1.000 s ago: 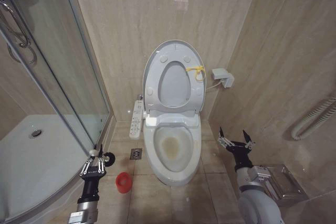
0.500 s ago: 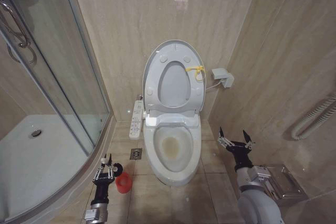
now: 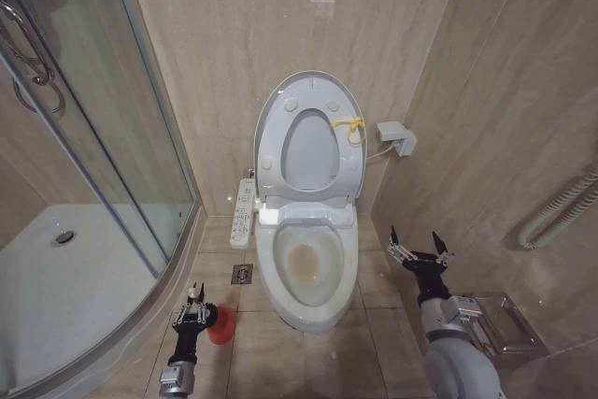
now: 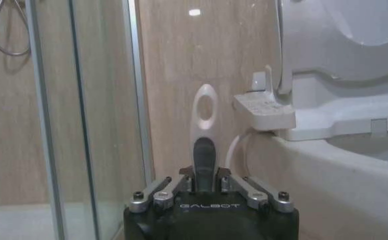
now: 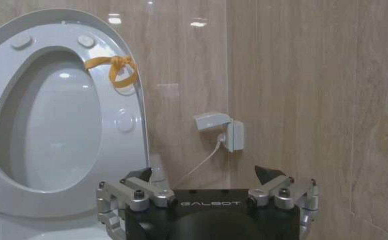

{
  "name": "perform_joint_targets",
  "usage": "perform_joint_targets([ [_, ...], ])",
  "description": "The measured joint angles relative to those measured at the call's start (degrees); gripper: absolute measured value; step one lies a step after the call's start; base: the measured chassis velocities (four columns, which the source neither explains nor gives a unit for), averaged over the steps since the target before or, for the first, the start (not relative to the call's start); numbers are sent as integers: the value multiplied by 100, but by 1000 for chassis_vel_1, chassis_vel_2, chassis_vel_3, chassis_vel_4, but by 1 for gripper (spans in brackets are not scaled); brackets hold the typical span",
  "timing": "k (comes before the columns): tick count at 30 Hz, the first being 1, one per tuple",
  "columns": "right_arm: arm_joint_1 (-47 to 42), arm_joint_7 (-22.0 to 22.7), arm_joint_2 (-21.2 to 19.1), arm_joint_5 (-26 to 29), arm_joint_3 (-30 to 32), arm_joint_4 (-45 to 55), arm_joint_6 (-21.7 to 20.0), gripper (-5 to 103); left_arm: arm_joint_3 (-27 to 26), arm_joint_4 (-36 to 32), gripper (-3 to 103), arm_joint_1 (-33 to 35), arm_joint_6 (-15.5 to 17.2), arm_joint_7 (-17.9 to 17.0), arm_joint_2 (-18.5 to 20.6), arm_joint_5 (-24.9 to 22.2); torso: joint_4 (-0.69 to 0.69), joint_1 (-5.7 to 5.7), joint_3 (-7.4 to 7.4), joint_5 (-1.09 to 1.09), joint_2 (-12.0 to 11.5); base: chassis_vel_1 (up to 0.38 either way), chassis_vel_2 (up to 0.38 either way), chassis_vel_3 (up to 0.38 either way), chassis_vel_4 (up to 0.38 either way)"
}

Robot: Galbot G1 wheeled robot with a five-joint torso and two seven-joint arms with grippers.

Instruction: Open the toilet lid, clean the toilet bowl with a toilet brush, close the toilet lid, and flush.

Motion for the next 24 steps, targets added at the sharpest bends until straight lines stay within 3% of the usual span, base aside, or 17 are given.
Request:
perform_joint_targets([
  [24, 0, 0, 0, 0, 0, 0, 0, 100, 352, 977, 19, -648, -206, 81, -316, -27, 0, 0, 0, 0, 0, 0, 0, 0, 0],
])
